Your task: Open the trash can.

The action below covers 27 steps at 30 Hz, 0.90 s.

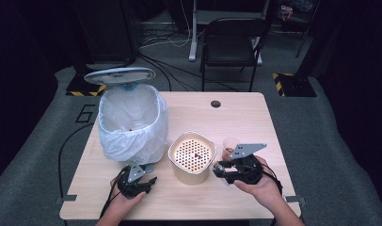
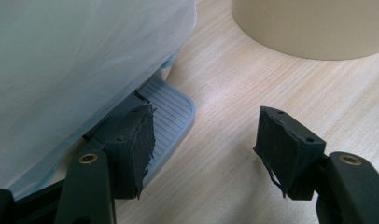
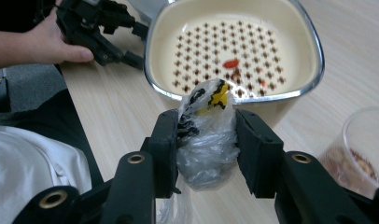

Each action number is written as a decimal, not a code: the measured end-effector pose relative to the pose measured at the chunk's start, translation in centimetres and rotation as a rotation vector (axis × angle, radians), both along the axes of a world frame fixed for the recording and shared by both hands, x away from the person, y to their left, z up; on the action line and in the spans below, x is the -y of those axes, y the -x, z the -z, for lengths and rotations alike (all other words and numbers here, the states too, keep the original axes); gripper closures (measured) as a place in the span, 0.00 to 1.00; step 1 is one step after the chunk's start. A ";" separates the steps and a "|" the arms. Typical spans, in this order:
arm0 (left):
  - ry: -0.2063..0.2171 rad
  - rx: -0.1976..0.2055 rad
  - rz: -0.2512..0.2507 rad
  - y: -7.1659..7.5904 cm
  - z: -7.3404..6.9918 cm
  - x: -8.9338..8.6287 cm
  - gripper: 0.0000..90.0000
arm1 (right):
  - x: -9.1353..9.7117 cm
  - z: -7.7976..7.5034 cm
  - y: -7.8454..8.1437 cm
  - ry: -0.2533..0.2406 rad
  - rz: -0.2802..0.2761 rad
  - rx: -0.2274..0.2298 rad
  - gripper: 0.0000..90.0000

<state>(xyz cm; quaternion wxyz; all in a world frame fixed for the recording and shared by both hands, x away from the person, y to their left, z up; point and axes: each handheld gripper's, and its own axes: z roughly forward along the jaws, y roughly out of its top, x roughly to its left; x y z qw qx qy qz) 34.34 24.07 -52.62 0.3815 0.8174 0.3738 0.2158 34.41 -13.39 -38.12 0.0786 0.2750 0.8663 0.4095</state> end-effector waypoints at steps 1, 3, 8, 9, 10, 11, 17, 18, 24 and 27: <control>0.000 0.000 0.000 0.0 0.0 0.0 0.41 | -0.3 -0.4 -0.2 -0.001 -0.009 0.009 0.68; 0.000 0.000 0.001 0.0 0.0 0.0 0.41 | -0.7 -1.0 -0.4 0.002 -0.018 0.016 0.68; 0.000 0.000 0.000 0.0 0.0 0.0 0.41 | -2.1 -2.4 -1.1 0.008 -0.043 0.037 0.68; 0.000 0.000 -0.001 0.0 0.0 0.0 0.41 | -2.4 -2.6 -1.2 0.009 -0.047 0.040 0.68; 0.001 0.000 -0.001 0.0 0.0 0.0 0.41 | -2.7 -2.9 -1.3 0.006 -0.052 0.035 0.68; 0.001 0.000 -0.001 0.0 0.0 0.0 0.41 | -3.1 -3.1 -1.5 0.002 -0.062 0.037 0.68; 0.002 0.001 0.000 0.0 0.0 0.0 0.41 | -4.9 -4.4 -2.5 -0.004 -0.089 0.045 0.68; 0.003 0.000 0.000 0.0 0.0 0.0 0.41 | -5.1 -4.6 -2.7 -0.004 -0.093 0.045 0.68; 0.000 0.000 0.003 0.0 0.0 -0.1 0.41 | -6.2 -5.3 -3.8 -0.008 -0.100 0.050 0.68; 0.003 -0.001 0.001 0.0 0.0 0.0 0.41 | -6.7 -5.8 -4.4 -0.019 -0.095 0.046 0.68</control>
